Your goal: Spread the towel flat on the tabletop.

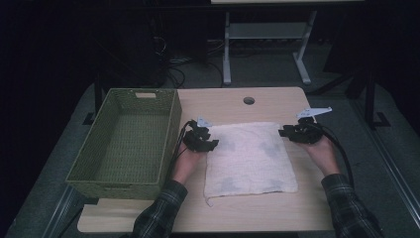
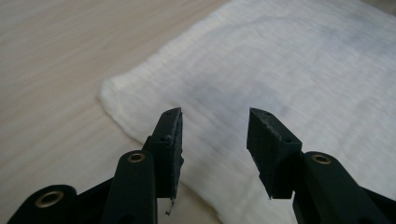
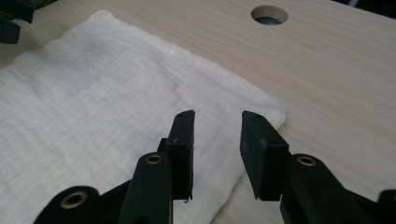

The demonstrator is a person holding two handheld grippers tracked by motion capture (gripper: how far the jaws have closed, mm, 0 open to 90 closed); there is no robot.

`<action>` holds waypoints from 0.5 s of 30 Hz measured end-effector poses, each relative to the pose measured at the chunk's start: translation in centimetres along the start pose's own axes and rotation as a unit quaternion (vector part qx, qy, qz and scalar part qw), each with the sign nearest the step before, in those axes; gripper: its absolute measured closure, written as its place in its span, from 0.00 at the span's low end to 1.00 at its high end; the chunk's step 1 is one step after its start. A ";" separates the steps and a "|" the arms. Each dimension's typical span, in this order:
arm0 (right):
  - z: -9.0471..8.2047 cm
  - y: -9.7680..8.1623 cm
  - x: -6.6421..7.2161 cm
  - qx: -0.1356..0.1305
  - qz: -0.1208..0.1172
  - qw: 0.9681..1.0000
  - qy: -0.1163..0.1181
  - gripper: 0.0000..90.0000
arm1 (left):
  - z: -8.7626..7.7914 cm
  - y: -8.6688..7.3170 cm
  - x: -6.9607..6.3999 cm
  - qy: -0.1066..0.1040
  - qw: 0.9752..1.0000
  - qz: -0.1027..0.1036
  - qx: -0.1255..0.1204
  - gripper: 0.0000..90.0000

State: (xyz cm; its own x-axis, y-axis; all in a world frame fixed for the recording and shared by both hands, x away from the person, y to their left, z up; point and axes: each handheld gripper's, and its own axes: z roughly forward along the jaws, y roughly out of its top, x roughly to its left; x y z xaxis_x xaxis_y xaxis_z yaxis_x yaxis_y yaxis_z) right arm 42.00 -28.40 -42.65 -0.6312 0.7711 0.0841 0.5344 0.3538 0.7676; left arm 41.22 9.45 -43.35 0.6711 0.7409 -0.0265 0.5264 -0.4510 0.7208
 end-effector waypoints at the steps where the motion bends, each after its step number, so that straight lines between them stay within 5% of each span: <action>1: 0.1 0.2 -0.1 0.001 0.001 1.000 0.000 0.72 | 0.3 0.3 0.3 0.007 1.000 -0.002 0.001 0.62; 15: 2.4 1.8 -2.7 0.001 0.016 1.000 -0.012 0.74 | 4.7 2.2 4.8 0.084 0.996 -0.019 0.022 0.69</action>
State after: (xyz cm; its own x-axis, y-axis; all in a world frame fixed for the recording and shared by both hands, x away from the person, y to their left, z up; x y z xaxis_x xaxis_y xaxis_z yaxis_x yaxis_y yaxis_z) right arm 46.01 -28.52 -43.00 -0.6004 0.7942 0.0940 0.5556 0.3297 0.7633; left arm 48.12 9.66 -45.16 0.5549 0.8293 0.0656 0.5747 -0.4391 0.6905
